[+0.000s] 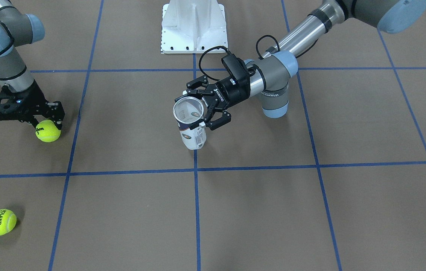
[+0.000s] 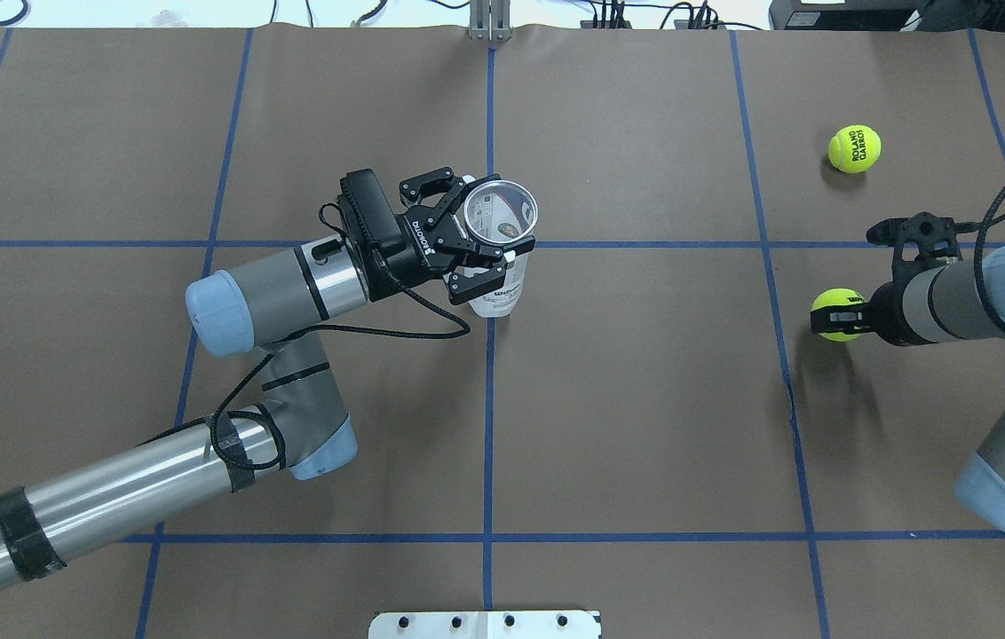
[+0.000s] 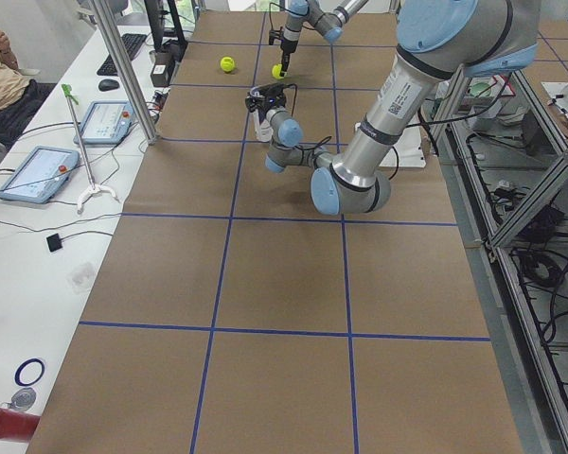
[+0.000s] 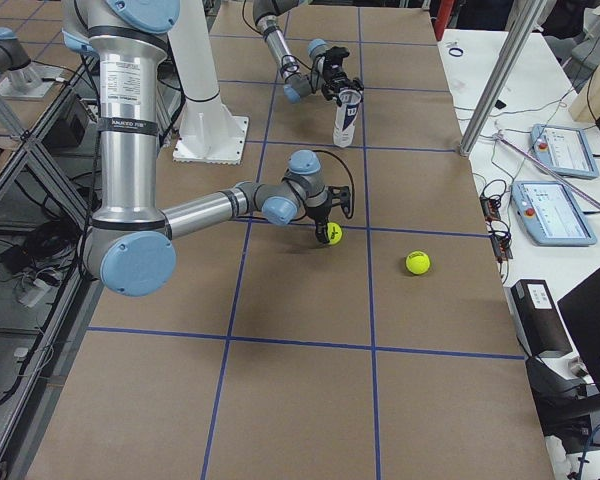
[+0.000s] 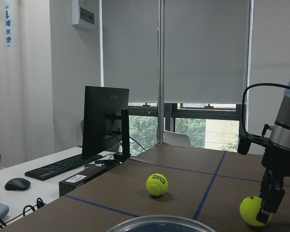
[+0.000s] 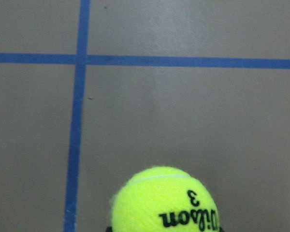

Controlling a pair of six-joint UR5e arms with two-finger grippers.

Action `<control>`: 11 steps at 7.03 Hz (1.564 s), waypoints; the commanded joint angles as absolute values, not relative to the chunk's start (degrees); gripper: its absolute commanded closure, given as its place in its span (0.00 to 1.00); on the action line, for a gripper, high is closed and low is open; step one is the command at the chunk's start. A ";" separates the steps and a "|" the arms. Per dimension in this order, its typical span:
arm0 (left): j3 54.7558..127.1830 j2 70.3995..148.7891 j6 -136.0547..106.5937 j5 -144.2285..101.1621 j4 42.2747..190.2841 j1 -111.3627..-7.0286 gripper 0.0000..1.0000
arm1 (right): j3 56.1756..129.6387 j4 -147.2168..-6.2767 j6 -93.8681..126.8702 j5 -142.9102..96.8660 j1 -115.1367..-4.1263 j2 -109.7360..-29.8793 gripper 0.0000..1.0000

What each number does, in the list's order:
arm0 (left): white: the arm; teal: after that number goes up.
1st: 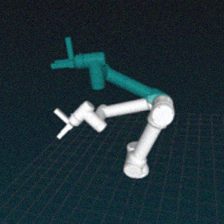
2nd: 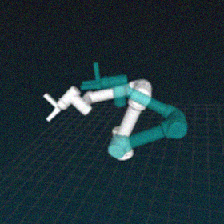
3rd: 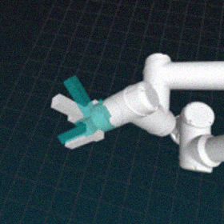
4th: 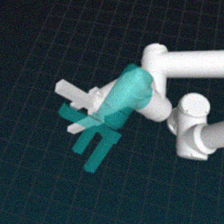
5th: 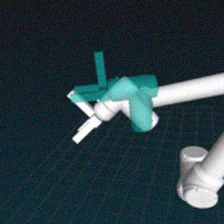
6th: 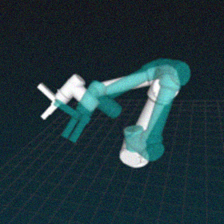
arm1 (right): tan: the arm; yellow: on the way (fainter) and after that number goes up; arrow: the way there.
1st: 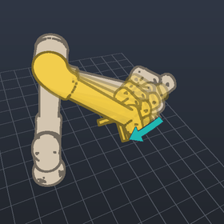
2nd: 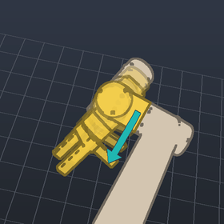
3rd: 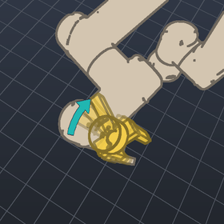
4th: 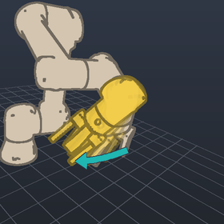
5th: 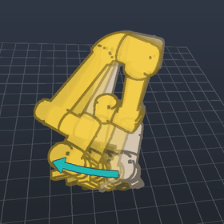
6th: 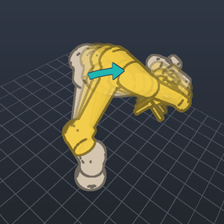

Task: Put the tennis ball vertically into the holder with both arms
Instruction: 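Grasp the yellow ball with the right gripper and carry it over the can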

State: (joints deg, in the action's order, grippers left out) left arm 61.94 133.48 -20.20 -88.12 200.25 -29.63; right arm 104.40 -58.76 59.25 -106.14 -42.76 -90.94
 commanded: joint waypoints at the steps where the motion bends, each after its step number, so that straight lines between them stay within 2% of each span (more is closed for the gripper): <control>1: 61.70 133.51 -19.95 -88.24 201.61 -29.01 0.15 | 105.46 -59.32 59.33 -111.15 -46.12 -86.59 0.94; 3: 59.87 133.42 -19.69 -88.24 203.37 -28.48 0.15 | 106.08 -62.64 60.55 -116.52 -49.64 -81.07 0.94; 5: 59.33 133.51 -19.51 -88.33 203.91 -28.21 0.15 | 107.92 -78.05 61.96 -118.65 -50.54 -70.02 0.93; 6: 59.24 133.42 -19.51 -88.24 203.91 -28.04 0.15 | 109.84 -85.96 63.36 -118.65 -50.36 -65.44 0.91; 8: 58.89 133.42 -19.51 -88.24 203.91 -28.04 0.15 | 112.40 -92.44 71.14 -119.00 -49.58 -58.66 0.83; 9: 58.80 133.42 -19.51 -88.24 203.91 -28.04 0.15 | 112.41 -95.94 74.58 -119.00 -48.44 -53.92 0.79; 11: 58.62 133.42 -19.51 -88.24 204.08 -27.69 0.15 | 111.80 -101.93 80.47 -118.13 -45.28 -46.00 0.54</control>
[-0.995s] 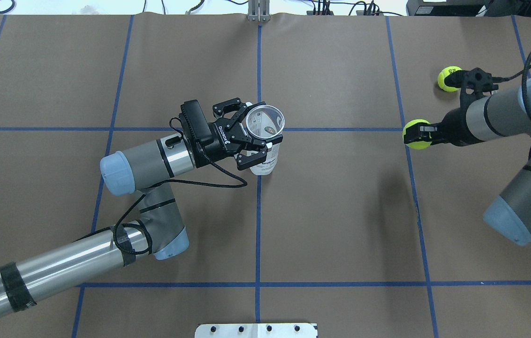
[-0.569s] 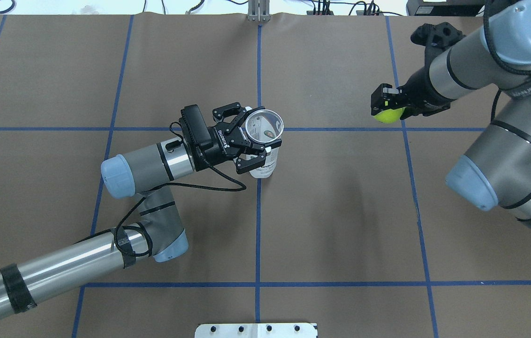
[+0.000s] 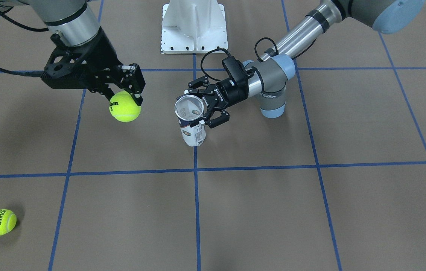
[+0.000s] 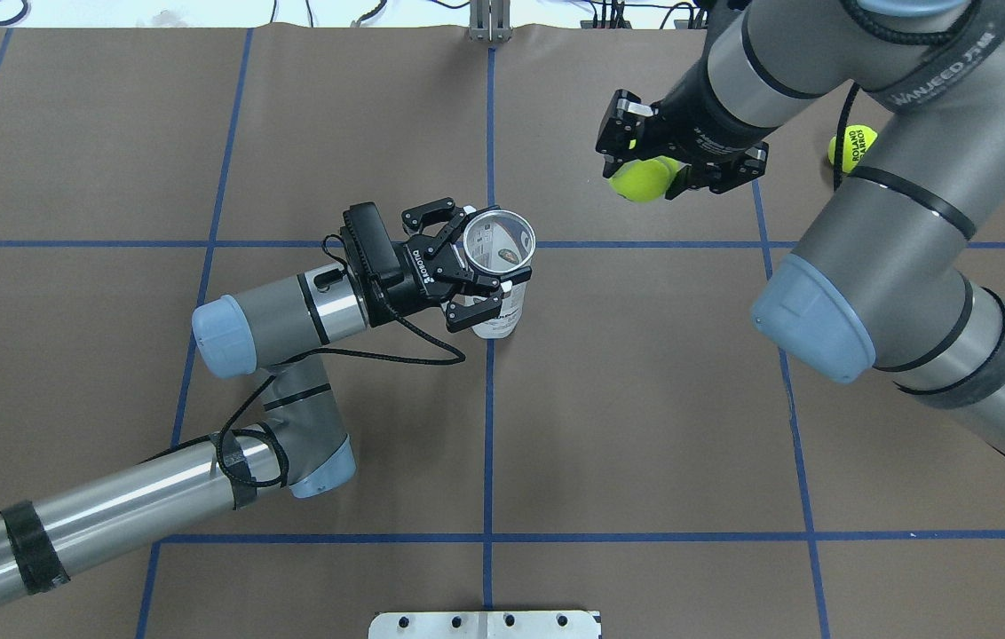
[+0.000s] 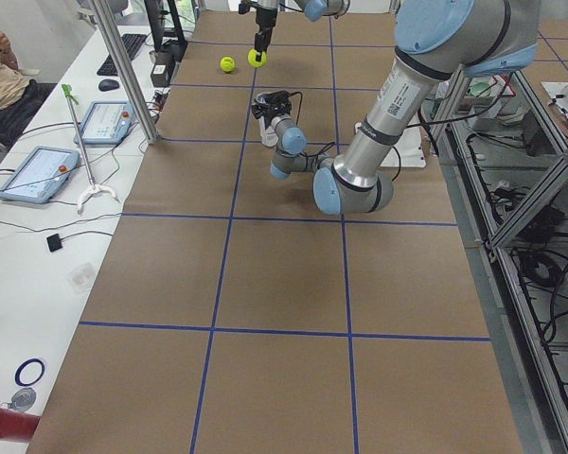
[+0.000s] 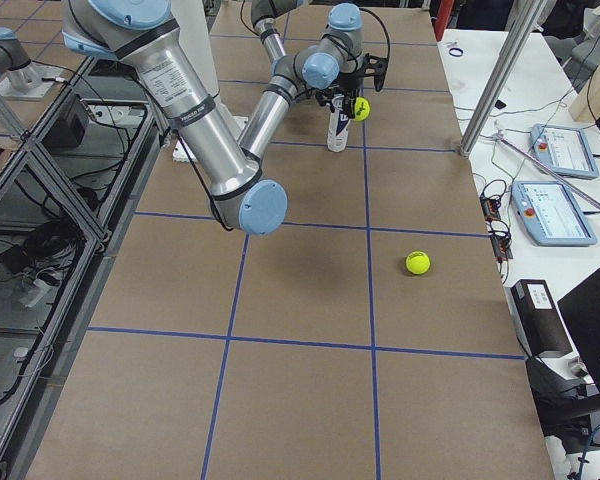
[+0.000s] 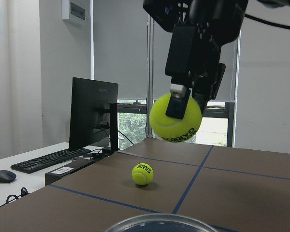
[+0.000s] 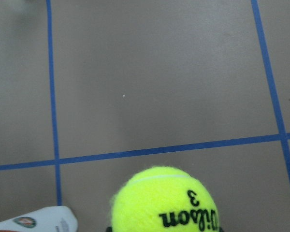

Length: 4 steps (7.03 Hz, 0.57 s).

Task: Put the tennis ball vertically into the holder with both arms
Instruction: 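Grasp the yellow ball with the right gripper and carry it over the can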

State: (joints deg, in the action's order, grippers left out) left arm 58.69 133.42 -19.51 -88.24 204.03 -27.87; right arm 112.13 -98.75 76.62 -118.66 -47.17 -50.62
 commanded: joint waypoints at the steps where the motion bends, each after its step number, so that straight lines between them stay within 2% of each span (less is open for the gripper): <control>1: 58.54 133.42 -19.51 -88.24 204.52 -27.69 0.15 | 111.45 -104.39 82.16 -115.86 -43.35 -43.10 0.47; 2: 58.54 133.42 -19.51 -88.24 204.70 -27.69 0.15 | 110.14 -106.94 82.26 -113.66 -41.50 -40.37 0.35; 4: 58.62 133.42 -19.51 -88.24 204.87 -27.60 0.15 | 107.24 -107.40 82.27 -108.92 -37.81 -38.76 0.20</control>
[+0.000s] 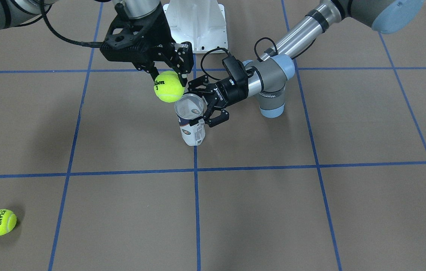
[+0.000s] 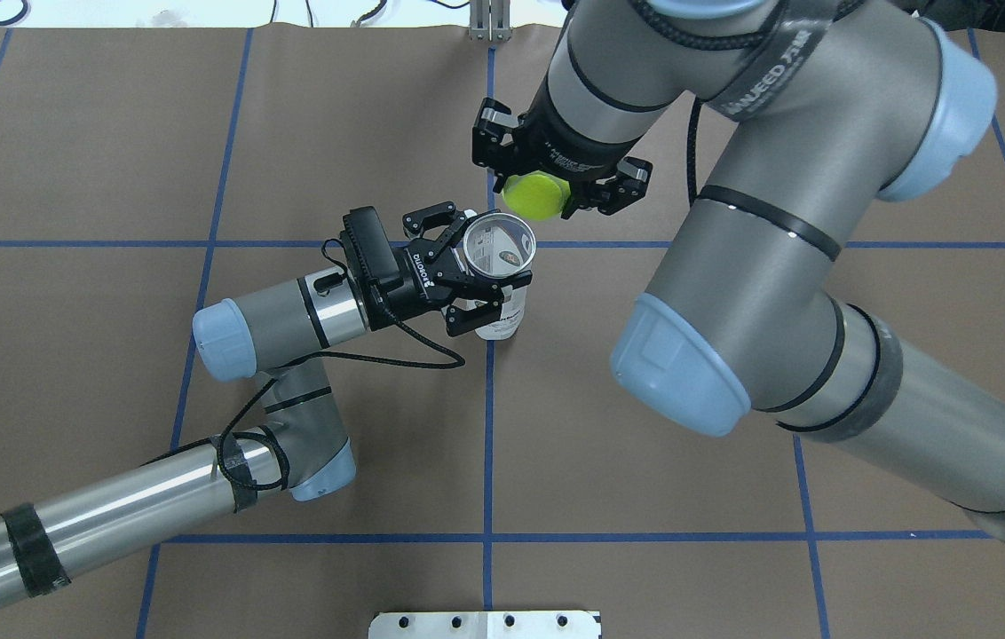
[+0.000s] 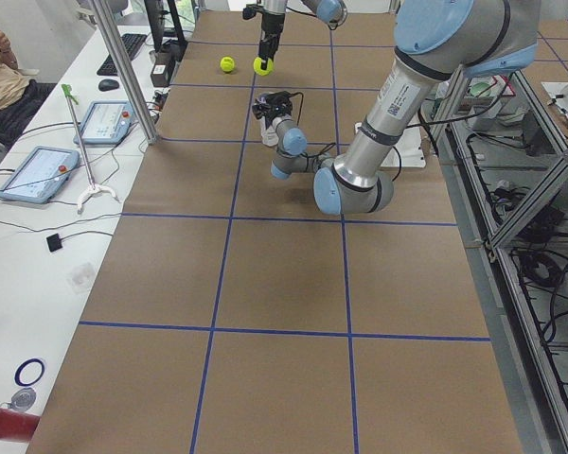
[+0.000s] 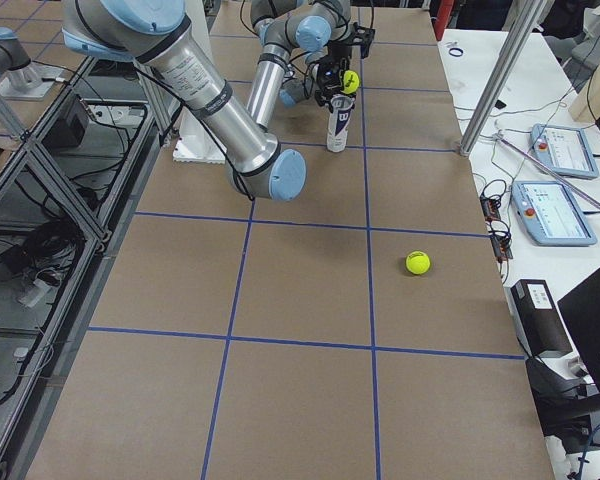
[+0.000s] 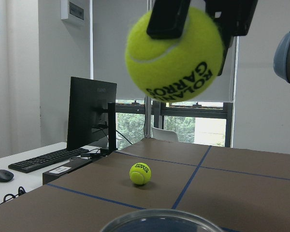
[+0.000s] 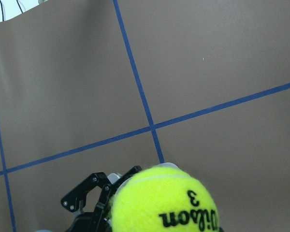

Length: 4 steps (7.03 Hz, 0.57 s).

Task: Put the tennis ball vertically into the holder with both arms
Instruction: 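Lower the ball into the can opening and open the right gripper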

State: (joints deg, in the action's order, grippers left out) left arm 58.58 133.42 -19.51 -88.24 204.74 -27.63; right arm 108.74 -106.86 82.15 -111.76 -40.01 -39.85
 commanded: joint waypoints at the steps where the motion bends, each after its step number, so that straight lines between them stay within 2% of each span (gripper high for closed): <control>1: 58.71 133.42 -19.51 -88.24 204.96 -27.60 0.15 | 105.49 -107.40 82.27 -108.72 -37.62 -37.72 0.15; 2: 58.71 133.42 -19.51 -88.24 205.22 -27.60 0.15 | 103.38 -107.32 82.18 -107.76 -37.44 -36.84 0.09; 4: 58.71 133.51 -19.51 -88.24 205.22 -27.60 0.15 | 102.74 -107.31 82.18 -106.52 -36.65 -36.56 0.08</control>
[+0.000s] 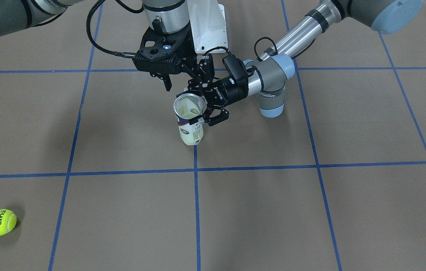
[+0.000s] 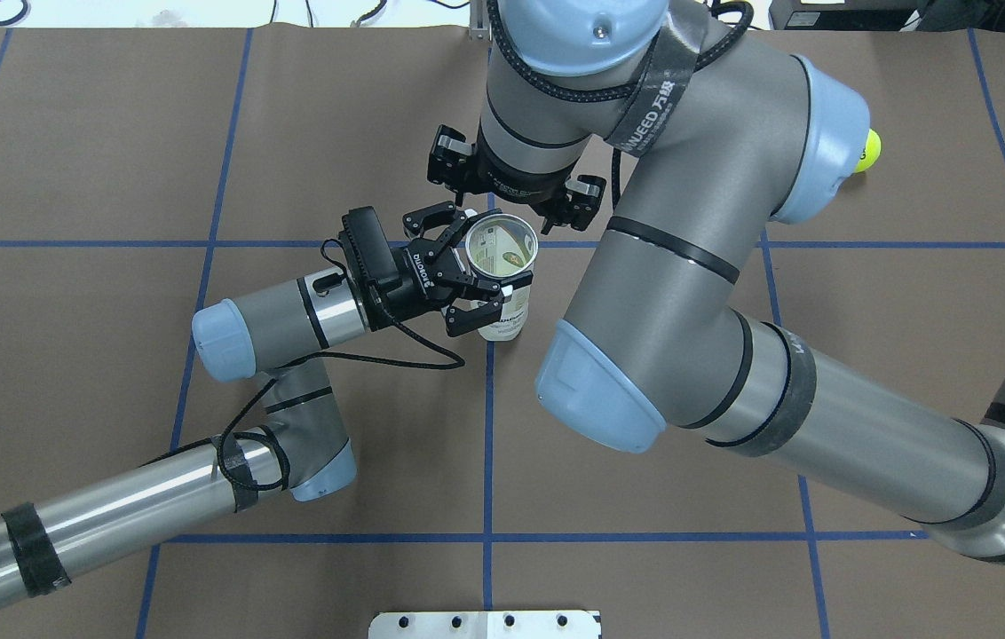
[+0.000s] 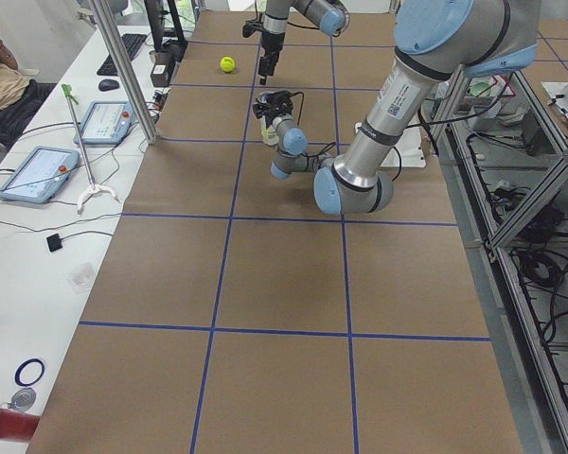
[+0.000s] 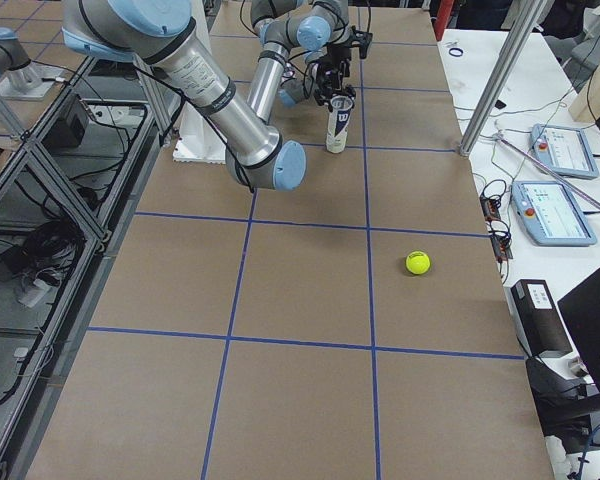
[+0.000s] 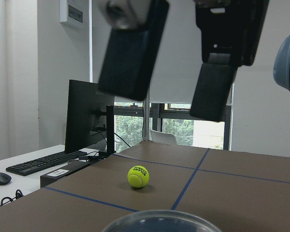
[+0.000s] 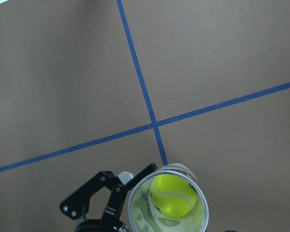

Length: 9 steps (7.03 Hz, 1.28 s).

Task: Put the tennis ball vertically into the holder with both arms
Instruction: 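Lower the ball into the can opening and open the right gripper, then move the right gripper back to the farther yellow ball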

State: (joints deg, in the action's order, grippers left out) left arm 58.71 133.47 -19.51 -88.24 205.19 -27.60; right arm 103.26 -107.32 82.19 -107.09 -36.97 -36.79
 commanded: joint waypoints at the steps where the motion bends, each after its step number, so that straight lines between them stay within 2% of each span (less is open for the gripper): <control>1: 58.71 133.51 -19.51 -88.24 205.22 -27.60 0.15 | 103.27 -107.31 81.83 -106.70 -36.74 -36.65 0.02; 4: 58.62 133.51 -19.51 -88.15 205.22 -27.60 0.15 | 104.32 -107.66 72.82 -109.93 -41.46 -40.06 0.01; 7: 58.71 133.51 -19.51 -88.15 205.22 -27.69 0.15 | 105.03 -107.14 52.56 -116.96 -53.39 -48.74 0.01; 9: 58.80 133.51 -19.51 -88.15 205.22 -27.60 0.15 | 101.19 -101.39 39.09 -118.29 -59.73 -55.95 0.01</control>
